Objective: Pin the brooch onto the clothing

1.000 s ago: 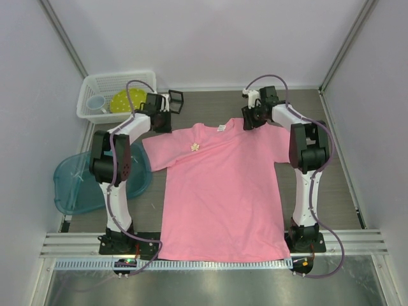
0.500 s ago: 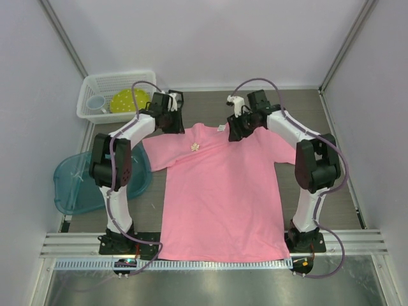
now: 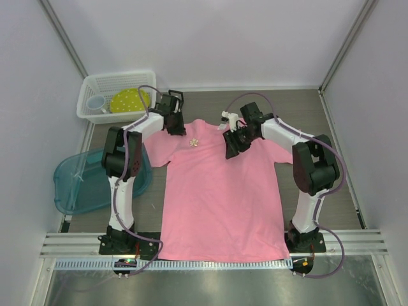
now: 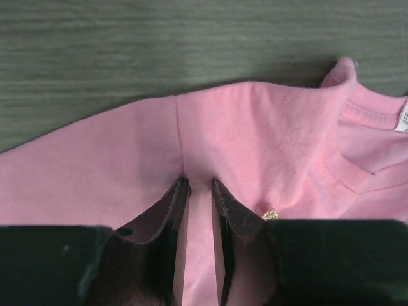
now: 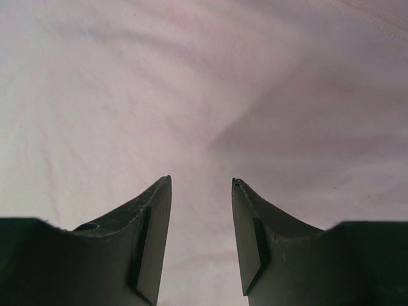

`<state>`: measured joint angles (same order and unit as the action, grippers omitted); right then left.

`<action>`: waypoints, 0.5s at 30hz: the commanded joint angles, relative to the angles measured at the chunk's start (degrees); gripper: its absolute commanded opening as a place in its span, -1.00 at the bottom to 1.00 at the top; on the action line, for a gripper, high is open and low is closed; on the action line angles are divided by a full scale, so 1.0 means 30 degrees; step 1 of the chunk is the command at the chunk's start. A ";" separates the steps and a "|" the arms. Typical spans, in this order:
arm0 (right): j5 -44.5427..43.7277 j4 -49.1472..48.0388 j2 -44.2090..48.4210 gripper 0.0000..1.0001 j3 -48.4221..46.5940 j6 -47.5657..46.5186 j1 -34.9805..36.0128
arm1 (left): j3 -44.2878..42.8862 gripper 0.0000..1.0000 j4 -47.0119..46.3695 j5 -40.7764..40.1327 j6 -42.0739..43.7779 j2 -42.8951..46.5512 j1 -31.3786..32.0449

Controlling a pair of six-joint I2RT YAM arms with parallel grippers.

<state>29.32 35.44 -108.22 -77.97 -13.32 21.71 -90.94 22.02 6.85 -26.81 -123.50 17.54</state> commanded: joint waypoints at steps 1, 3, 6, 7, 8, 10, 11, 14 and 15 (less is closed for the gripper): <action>0.0012 0.0050 0.0802 -0.03 -0.0404 0.0106 -0.0031 | -0.1152 -0.51 0.0688 -0.1611 -0.0993 -0.1311 -0.0571; -0.0279 0.0052 0.0685 -0.03 -0.0580 0.0046 -0.0061 | -0.1444 -0.52 0.0774 -0.1639 -0.1112 -0.1517 -0.0748; -0.0602 0.0052 0.0451 -0.03 -0.0873 0.0133 -0.0148 | -0.1680 -0.52 0.0892 -0.1581 -0.1259 -0.1752 -0.1012; -0.0662 0.0052 0.0247 -0.02 -0.0961 0.0221 -0.0322 | -0.1680 -0.52 0.0805 -0.1639 -0.1288 -0.1694 -0.1129; -0.0691 0.0052 0.0158 -0.03 -0.1252 0.0425 -0.0498 | -0.1709 -0.53 0.0833 -0.1611 -0.1347 -0.1694 -0.1217; -0.1011 -0.0006 -0.0106 -0.03 -0.1633 0.0544 -0.0908 | -0.1681 -0.55 0.1008 -0.1698 -0.1522 -0.1723 -0.1450; -0.1130 -0.0065 -0.0368 -0.03 -0.2099 0.0544 -0.1432 | -0.1709 -0.55 0.1038 -0.1582 -0.1581 -0.1723 -0.1539; -0.1745 -0.0445 -0.0924 -0.02 -0.3066 0.0690 -0.2574 | -0.1622 -0.56 0.1068 -0.1552 -0.1670 -0.1635 -0.1745; -0.2007 -0.0591 -0.1072 -0.01 -0.3274 0.0691 -0.2870 | -0.1564 -0.56 0.1068 -0.1552 -0.1641 -0.1577 -0.1774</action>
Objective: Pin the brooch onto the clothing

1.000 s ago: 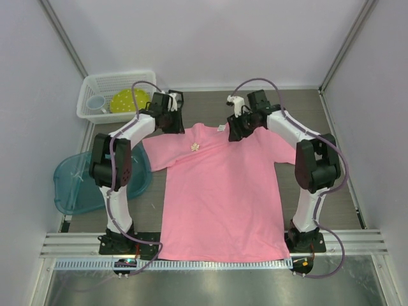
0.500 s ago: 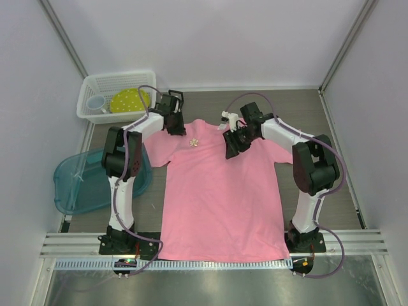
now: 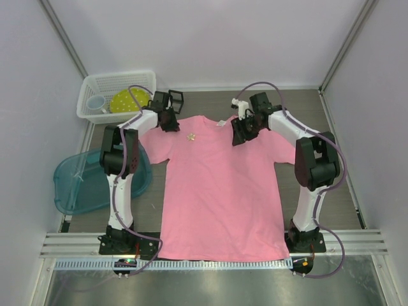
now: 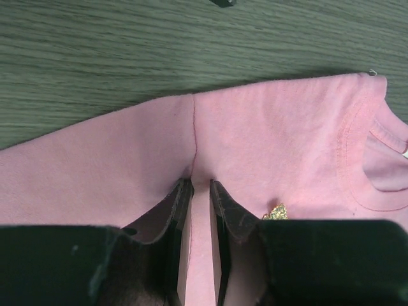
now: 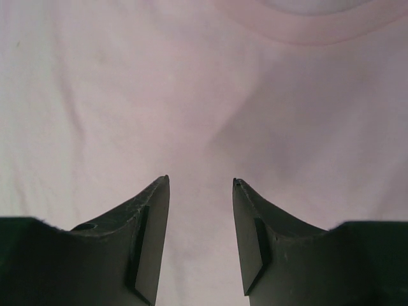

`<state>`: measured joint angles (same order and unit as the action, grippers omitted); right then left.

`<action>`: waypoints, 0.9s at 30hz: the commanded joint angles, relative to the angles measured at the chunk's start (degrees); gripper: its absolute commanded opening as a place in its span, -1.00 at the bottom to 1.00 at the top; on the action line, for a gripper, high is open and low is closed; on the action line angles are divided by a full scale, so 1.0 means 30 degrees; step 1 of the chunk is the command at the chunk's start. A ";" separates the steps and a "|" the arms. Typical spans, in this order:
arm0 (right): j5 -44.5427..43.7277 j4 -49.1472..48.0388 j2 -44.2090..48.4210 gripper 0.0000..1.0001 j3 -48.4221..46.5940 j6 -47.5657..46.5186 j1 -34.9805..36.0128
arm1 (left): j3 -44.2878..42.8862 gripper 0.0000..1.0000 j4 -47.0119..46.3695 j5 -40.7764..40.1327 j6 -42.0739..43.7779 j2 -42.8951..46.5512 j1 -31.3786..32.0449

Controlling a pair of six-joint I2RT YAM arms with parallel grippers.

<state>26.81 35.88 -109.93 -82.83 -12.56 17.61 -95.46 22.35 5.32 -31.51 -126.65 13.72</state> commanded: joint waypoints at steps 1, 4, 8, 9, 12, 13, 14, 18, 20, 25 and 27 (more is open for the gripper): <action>-0.1578 -0.0971 -0.0737 -0.01 -0.1891 0.0349 -0.1706 | 0.0003 -0.56 0.0930 -0.1042 -0.0045 -0.0440 -0.0528; -0.3483 -0.1352 -0.1616 -0.02 -0.2565 -0.0178 -0.2556 | 0.0208 -0.56 0.0900 -0.1129 -0.0015 -0.0264 -0.0587; -0.4364 -0.1324 -0.2847 -0.01 -0.3472 -0.0647 -0.3377 | 0.0267 -0.56 0.1076 -0.1217 -0.0132 -0.0147 -0.0792; -0.4482 -0.1325 -0.3052 -0.02 -0.3620 -0.0764 -0.3436 | 0.0296 -0.56 0.1134 -0.1217 -0.0162 -0.0176 -0.0850; -0.4629 -0.1442 -0.3989 -0.02 -0.4294 -0.0941 -0.3437 | 0.0384 -0.58 0.1310 -0.1159 -0.0367 -0.0176 -0.1230; -0.4687 -0.1587 -0.4514 -0.02 -0.4469 -0.0970 -0.3437 | 0.0443 -0.58 0.1310 -0.1130 -0.0396 -0.0176 -0.1261; -0.4775 -0.1617 -0.4780 -0.01 -0.4877 -0.1000 -0.3437 | 0.0559 -0.58 0.1252 -0.1101 -0.0425 -0.0089 -0.1290; -0.5156 -0.1647 -0.6070 -0.02 -0.5934 -0.1205 -0.3437 | 0.0706 -0.58 0.1047 -0.0925 -0.0309 -0.0058 -0.1349; -0.5302 -0.1647 -0.6450 -0.01 -0.6343 -0.1351 -0.3437 | 0.0648 -0.58 0.0988 -0.0895 -0.0279 -0.0088 -0.1320; -0.5450 -0.1589 -0.6541 0.01 -0.6931 -0.1585 -0.3437 | 0.0036 -0.56 0.1163 -0.0954 0.0189 -0.0205 -0.1320; -0.5217 -0.1589 -0.6046 0.07 -0.6991 -0.1818 -0.3466 | -0.0084 -0.50 0.1106 -0.0428 0.0482 0.0056 -0.1291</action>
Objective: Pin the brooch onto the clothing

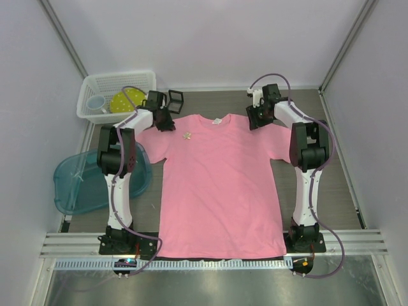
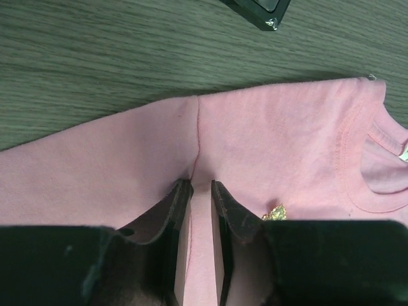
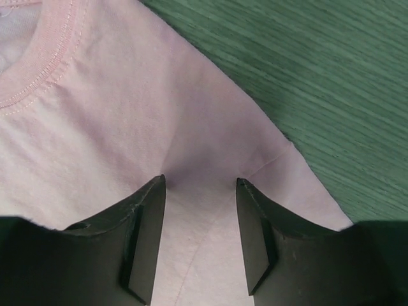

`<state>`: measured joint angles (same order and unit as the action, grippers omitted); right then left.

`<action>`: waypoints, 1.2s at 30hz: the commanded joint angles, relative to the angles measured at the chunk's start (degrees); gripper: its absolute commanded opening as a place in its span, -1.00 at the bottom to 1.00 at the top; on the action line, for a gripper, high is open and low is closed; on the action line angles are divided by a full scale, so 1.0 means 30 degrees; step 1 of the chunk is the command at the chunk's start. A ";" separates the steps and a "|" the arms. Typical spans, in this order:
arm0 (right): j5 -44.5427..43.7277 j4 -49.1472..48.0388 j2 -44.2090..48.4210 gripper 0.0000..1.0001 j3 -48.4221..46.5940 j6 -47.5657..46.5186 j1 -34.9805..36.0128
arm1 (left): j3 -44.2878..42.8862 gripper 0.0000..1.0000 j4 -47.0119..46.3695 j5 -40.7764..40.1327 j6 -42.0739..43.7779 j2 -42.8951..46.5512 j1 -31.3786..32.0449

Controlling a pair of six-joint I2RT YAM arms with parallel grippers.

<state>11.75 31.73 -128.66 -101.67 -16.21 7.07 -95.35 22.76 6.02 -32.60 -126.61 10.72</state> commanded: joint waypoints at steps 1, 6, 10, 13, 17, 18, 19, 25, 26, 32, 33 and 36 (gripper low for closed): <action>-0.0050 -0.0175 0.0433 0.14 -0.0681 -0.0662 0.0045 | -0.0150 -0.46 0.0938 -0.0457 0.1166 0.0218 -0.0292; 0.1093 -0.0029 0.2512 0.57 -0.0710 -0.0809 0.0075 | -0.0267 -0.07 0.0645 -0.0249 0.3070 0.2149 0.0438; 0.1416 0.0059 0.5085 0.69 -0.0798 -0.0633 0.0074 | -0.0092 0.63 0.0673 -0.0426 0.4448 0.4492 0.0762; 0.1621 0.0264 0.6525 0.72 -0.0623 -0.0341 0.0074 | 0.0259 0.99 0.0878 -0.0223 0.5999 0.6863 0.0938; 0.1533 0.0732 0.9421 0.75 0.0166 0.0215 0.0074 | 0.0026 1.00 0.2779 0.1152 0.7583 1.0053 0.0909; 0.1475 0.0762 1.0010 0.76 0.0487 0.0710 0.0046 | 0.0084 0.99 0.3798 0.1215 0.8136 1.0527 0.0938; 0.0895 0.0589 1.0567 0.78 0.0868 0.1208 0.0045 | 0.0229 0.99 0.4243 0.1215 0.8229 1.0996 0.0909; -0.0662 -0.0436 1.5195 0.80 0.6107 0.3262 0.0074 | 0.3881 0.99 0.6210 -0.0481 0.8670 1.5010 0.0909; -0.0838 -0.0583 1.5752 0.80 0.7769 0.3380 0.0075 | 0.4415 0.99 0.6240 -0.0716 0.8582 1.5392 0.0880; -0.0840 -0.1082 1.8626 0.80 1.3112 0.4582 0.0075 | 0.8513 0.99 0.5890 -0.1507 0.7762 1.7796 0.0880; -0.0869 -0.1286 1.8861 0.80 1.3640 0.4582 0.0046 | 0.8928 0.99 0.5454 -0.1625 0.7761 1.8001 0.0880; -0.0899 -0.1464 1.9478 0.80 1.4991 0.4466 0.0075 | 0.9954 0.99 0.4953 -0.2238 0.8258 1.8587 0.0909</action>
<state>10.07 29.76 -74.43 -59.55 -4.36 7.07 -68.03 39.81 2.66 -8.75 -74.85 13.50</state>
